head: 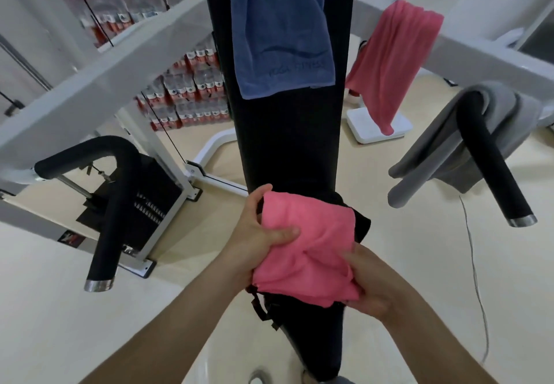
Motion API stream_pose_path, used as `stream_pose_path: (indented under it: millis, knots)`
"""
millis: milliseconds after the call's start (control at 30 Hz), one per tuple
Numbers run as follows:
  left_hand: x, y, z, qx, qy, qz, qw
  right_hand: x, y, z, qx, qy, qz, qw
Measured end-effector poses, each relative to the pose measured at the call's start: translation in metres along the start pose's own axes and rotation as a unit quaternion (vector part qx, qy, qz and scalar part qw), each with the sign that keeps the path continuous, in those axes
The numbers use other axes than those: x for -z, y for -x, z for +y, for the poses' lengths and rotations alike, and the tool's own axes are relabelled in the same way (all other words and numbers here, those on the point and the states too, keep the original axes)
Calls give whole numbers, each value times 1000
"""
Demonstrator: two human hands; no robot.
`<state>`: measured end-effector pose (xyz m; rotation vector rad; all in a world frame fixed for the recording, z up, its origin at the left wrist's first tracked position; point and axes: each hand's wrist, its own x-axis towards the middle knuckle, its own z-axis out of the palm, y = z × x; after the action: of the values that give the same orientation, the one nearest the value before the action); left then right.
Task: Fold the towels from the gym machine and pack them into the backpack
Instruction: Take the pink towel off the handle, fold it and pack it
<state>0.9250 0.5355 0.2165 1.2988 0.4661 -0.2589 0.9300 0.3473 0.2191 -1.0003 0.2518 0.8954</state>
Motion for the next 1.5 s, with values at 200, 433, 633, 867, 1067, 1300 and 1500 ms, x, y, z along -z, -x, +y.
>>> stream_pose_path:
  millis: [200,433,633,867,1067,1300,1500]
  knots:
    - [-4,-70,-10,-156,-402,84,898,62,-19,-57,115,92,146,978]
    - [-9,-96,-53,-185,-683,62,704,80,-60,-98,302,372,223,849]
    - [2,-132,-41,-52,-479,65,874,78,-94,-103,325,421,229,815]
    - [-24,-33,-111,-166,-614,-335,695,72,-96,-77,154,661,16,735]
    - [-18,-14,-117,-212,-671,-305,642,88,-97,7,38,801,-16,597]
    - [-14,11,-127,-251,-699,-301,599,89,-143,47,69,781,40,619]
    - [-12,3,-113,-220,-658,-299,656,95,-186,62,14,721,-43,691]
